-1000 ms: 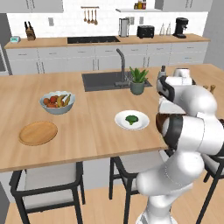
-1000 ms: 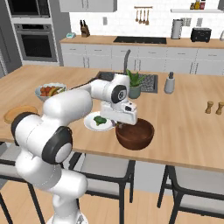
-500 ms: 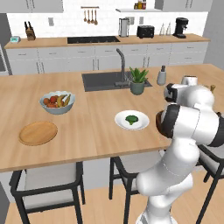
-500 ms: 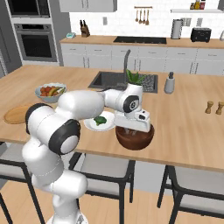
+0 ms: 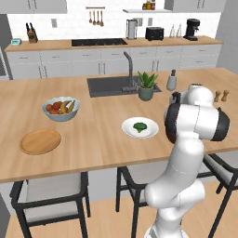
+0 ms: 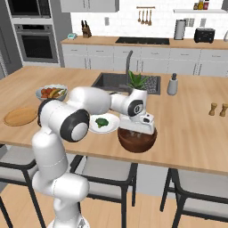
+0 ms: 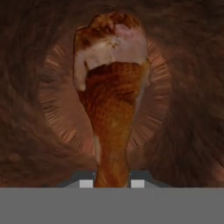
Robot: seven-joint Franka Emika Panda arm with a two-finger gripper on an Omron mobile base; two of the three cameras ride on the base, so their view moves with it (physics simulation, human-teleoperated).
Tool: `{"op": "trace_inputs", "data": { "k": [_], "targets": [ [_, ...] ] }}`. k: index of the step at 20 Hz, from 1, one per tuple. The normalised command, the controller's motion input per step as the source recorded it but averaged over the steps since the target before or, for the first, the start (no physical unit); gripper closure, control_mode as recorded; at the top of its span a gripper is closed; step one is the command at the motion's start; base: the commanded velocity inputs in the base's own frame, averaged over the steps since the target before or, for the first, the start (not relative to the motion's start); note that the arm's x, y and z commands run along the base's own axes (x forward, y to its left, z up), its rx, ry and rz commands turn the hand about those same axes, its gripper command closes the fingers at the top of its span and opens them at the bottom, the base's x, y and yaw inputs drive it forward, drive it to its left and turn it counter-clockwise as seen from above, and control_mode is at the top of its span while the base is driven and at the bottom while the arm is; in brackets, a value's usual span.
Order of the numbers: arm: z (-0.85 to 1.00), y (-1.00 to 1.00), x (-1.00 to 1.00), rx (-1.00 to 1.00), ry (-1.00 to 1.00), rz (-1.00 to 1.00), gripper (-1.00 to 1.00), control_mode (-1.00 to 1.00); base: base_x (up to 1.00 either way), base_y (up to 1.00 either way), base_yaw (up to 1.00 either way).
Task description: Pick the chicken drumstick and broccoli from their plates and place them in the bowl. Then put the bowl in the fridge.
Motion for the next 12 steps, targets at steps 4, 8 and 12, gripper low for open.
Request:
{"op": "trace_inputs", "data": {
  "k": [4,8,12],
  "targets": [
    [-0.25,-0.04,0.07,0.0,0.0,0.0,1.0,-1.0,0.0,0.0,0.0],
    [-0.29,0.0,-0.09,0.0,0.0,0.0,1.0,-1.0,0.0,0.0,0.0],
    [-0.27,0.0,-0.01,0.0,0.0,0.0,1.0,-1.0,0.0,0.0,0.0]
  ]
}}
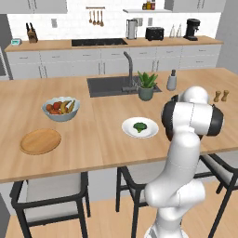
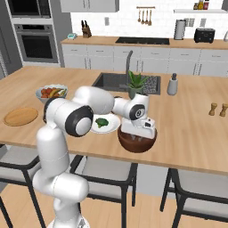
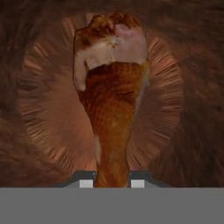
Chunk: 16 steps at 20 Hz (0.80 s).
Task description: Pick the chicken drumstick and broccoli from their plates and place them in the bowl. Then put the bowl in the fridge.
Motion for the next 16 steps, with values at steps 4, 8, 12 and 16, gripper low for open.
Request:
{"op": "trace_inputs", "data": {
  "k": [4,8,12,16],
  "targets": [
    [-0.19,0.0,0.0,0.0,0.0,0.0,-1.0,-1.0,0.0,0.0,0.0],
    [0.0,0.0,0.0,0.0,0.0,0.0,-1.0,-1.0,0.0,0.0,0.0],
    [0.01,0.01,-0.1,0.0,-0.02,0.0,-1.0,-1.0,0.0,0.0,0.0],
    [0.62,0.18,-0.36,0.0,-0.11,0.0,-1.0,-1.0,0.0,0.0,0.0]
  ]
}}
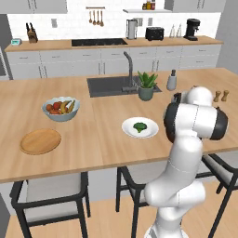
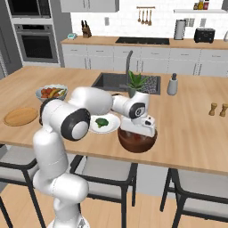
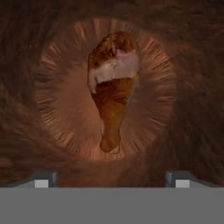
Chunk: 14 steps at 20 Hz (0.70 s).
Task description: Pick the chicken drumstick and broccoli from their plates and place them in the bowl. Then put the bowl in the fridge.
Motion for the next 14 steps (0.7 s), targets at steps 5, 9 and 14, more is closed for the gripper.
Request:
{"op": "trace_inputs", "data": {
  "k": [5,9,14],
  "targets": [
    [0.89,0.48,-0.48,-0.04,-0.08,0.0,-1.0,-1.0,0.0,0.0,0.0],
    [0.85,0.72,-0.31,-0.08,-0.16,0.0,-1.0,-1.0,0.0,0.0,0.0],
    [0.64,0.78,-0.02,-0.06,-0.23,0.01,-1.0,-1.0,0.0,0.0,0.0]
  ]
}}
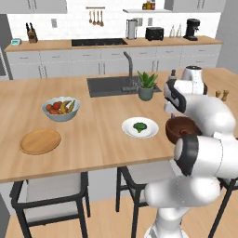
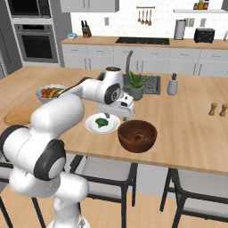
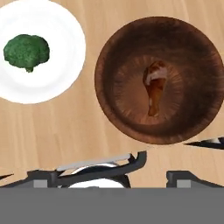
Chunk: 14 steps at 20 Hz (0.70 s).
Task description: Pick the chicken drumstick and broccoli from their plates and place them in the bowl. Then put the bowl in the fridge.
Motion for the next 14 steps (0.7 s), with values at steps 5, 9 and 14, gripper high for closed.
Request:
{"op": "trace_inputs", "data": {
  "k": [5,9,14],
  "targets": [
    [0.13,0.67,0.33,-0.02,-0.15,0.09,-1.0,-1.0,0.0,0.0,0.0],
    [-0.07,0.54,0.85,-0.02,-0.08,0.16,-1.0,-1.0,0.0,0.0,0.0],
    [-0.32,0.43,0.62,-0.11,-0.08,0.15,-1.0,-1.0,0.0,0.0,0.0]
  ]
}}
